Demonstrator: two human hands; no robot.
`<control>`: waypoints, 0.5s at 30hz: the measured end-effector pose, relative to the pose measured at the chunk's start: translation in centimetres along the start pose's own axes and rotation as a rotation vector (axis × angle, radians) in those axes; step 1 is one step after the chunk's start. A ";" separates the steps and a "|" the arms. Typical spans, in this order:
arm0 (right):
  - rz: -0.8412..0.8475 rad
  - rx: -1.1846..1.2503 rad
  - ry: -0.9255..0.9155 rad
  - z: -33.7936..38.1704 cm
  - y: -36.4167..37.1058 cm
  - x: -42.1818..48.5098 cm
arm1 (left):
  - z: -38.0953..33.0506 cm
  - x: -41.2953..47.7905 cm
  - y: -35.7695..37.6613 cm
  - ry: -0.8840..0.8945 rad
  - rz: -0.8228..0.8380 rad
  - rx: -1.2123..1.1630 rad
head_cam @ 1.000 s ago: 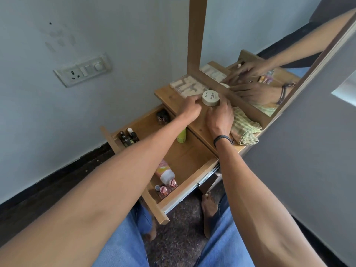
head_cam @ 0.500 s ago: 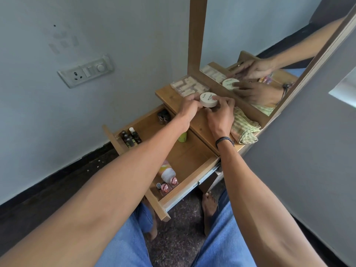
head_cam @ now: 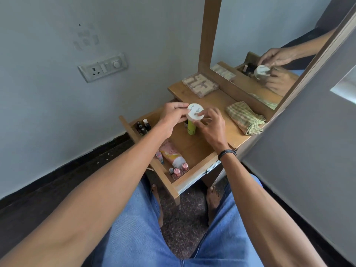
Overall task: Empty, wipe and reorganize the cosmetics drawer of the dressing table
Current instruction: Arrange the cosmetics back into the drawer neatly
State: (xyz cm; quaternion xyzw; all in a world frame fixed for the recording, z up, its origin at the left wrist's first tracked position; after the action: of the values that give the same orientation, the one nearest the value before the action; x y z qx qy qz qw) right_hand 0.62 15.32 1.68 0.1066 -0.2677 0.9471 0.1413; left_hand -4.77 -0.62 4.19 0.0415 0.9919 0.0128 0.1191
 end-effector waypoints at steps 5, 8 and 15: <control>0.062 -0.023 0.010 0.9 1.9 -2.0 | 1.4 -1.2 -2.3 -0.030 -0.039 0.059; 0.095 -0.075 0.013 1.0 3.3 -2.5 | 2.1 -1.3 -3.7 -0.028 -0.046 0.133; 0.181 -0.123 0.073 -0.7 7.0 -3.4 | 5.2 0.3 -5.4 -0.095 -0.079 0.382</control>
State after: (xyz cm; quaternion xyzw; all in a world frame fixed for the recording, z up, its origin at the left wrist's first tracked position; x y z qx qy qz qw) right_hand 1.45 9.25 -3.17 0.0384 -0.3287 0.9410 0.0712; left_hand -4.23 -5.91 -1.13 0.0247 0.9704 -0.1824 0.1561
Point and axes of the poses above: each hand's wrist, its own x-axis towards the middle knuckle, its own y-axis out of the palm, z = x × y, the point moved 3 cm from there along x, towards the middle knuckle, and after that the axes turned 2 degrees about y, right-handed, at the moved point
